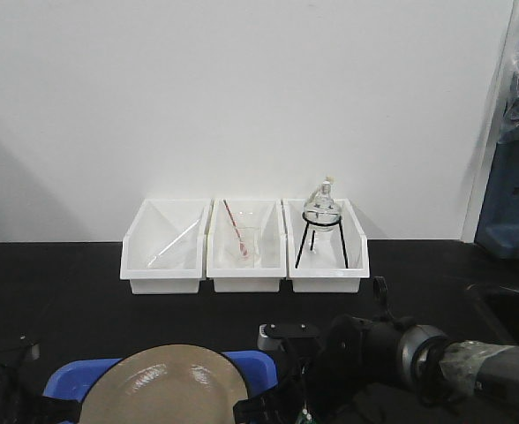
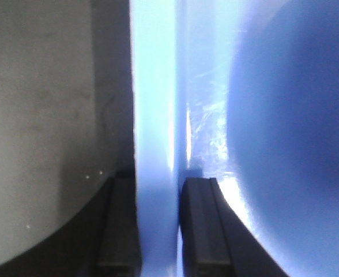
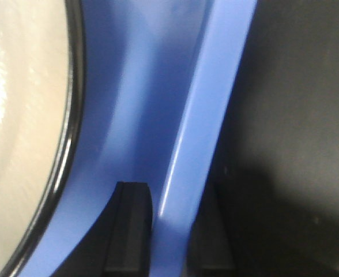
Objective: Place disk in tray to left cabinet
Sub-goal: 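Grip the blue tray's side rims with both grippers, then lift the blue tray with the plate using both grippers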
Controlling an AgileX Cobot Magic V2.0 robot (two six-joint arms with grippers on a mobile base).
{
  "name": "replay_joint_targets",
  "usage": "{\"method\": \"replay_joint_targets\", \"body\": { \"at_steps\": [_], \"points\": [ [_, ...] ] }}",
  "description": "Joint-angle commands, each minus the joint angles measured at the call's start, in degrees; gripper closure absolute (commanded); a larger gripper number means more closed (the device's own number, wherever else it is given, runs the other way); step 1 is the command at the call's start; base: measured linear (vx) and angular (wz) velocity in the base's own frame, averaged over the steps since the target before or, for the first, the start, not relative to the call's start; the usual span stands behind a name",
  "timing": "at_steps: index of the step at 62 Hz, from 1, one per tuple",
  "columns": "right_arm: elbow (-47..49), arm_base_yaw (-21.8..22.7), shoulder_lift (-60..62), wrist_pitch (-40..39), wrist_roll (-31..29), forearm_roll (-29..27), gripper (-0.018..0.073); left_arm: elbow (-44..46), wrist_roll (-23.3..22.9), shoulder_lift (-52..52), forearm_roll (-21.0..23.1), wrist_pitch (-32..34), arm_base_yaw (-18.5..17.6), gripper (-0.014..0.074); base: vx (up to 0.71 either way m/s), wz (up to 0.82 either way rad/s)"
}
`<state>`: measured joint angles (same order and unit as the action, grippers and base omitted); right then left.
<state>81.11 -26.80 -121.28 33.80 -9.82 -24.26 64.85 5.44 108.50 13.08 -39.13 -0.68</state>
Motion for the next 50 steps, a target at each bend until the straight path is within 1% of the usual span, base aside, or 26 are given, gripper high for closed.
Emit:
{"method": "replay_joint_targets", "body": {
  "at_steps": [1,3,4,10,19,28,33,37,50],
  "points": [
    [3.0,-0.6,1.9,8.1,-1.0,1.9,0.0563,1.2,-0.1,-3.5,1.0,-1.1,-0.3,0.0600,0.00,0.00],
    [4.2,-0.6,1.9,9.2,-0.8,2.1,0.0563,1.2,0.0,-4.0,1.0,-1.4,-0.3,0.0600,0.00,0.00],
    [8.4,-0.6,1.9,13.2,0.9,3.6,0.0563,2.4,0.0,-5.4,1.1,-3.5,-0.3,0.0600,0.00,0.00],
    [13.2,-0.6,1.9,17.8,3.7,6.4,0.0563,5.3,0.0,-6.4,1.0,-7.3,-0.3,0.0600,0.00,0.00],
    [19.2,-0.6,1.9,23.4,7.7,10.6,0.0563,12.0,0.0,-6.9,1.2,-14.1,-0.3,0.0598,0.00,0.00],
    [24.3,-0.4,1.9,28.0,9.5,12.6,0.0563,18.5,-0.2,-6.9,2.5,-18.5,-0.3,0.0597,0.00,0.00],
    [26.8,0.2,2.1,30.3,9.8,12.8,0.0563,21.4,-0.2,-6.9,3.9,-19.6,-0.6,0.0597,0.00,0.00],
    [28.3,1.2,2.4,32.0,10.7,12.9,0.0563,23.4,-0.2,-6.9,4.1,-20.4,-1.3,0.0597,0.00,0.00],
    [29.6,5.0,6.0,33.7,12.3,13.5,0.0563,27.0,-0.8,-6.4,4.0,-20.1,-5.5,0.0597,0.00,0.00]
  ]
}}
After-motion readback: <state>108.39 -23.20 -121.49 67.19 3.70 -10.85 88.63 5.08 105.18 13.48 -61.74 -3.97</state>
